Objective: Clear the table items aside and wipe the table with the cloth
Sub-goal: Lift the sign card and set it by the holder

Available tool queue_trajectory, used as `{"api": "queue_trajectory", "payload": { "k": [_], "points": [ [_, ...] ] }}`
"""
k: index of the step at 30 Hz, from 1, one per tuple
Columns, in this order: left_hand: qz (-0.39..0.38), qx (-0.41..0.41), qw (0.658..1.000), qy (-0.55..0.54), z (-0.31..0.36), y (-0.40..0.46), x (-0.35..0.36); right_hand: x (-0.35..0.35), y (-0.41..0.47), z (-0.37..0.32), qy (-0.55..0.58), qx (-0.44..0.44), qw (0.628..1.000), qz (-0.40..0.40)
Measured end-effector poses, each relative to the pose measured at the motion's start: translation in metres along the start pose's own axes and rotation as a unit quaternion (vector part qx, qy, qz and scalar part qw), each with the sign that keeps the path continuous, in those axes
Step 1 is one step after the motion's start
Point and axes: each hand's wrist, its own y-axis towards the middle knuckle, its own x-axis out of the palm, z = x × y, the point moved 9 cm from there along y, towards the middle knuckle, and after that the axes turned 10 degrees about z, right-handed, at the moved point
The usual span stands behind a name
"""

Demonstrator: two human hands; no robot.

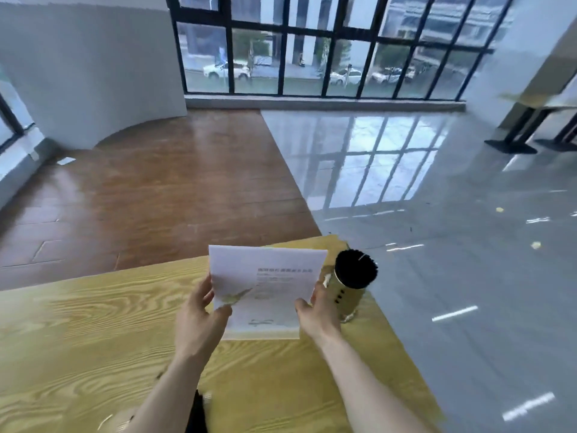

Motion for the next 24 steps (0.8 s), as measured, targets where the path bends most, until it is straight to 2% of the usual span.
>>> {"api": "queue_trajectory", "payload": {
  "k": [4, 10, 17, 24],
  "points": [
    [-0.023, 0.007, 0.999, 0.035, 0.016, -0.055, 0.074, -0.072, 0.008, 0.056, 0.030, 0.025, 0.999, 0.002],
    [-0.058, 0.005, 0.997, 0.042, 0.025, -0.102, 0.150, -0.152, 0.038, 0.094, 0.029, 0.023, 0.998, 0.046],
    [-0.092, -0.021, 0.994, 0.047, 0.020, -0.122, 0.194, -0.170, 0.061, 0.119, 0.082, 0.058, 0.995, 0.022],
    [-0.097, -0.043, 0.992, 0.066, 0.010, -0.129, 0.200, -0.165, 0.065, 0.131, 0.088, 0.082, 0.993, 0.011]
  ]
}}
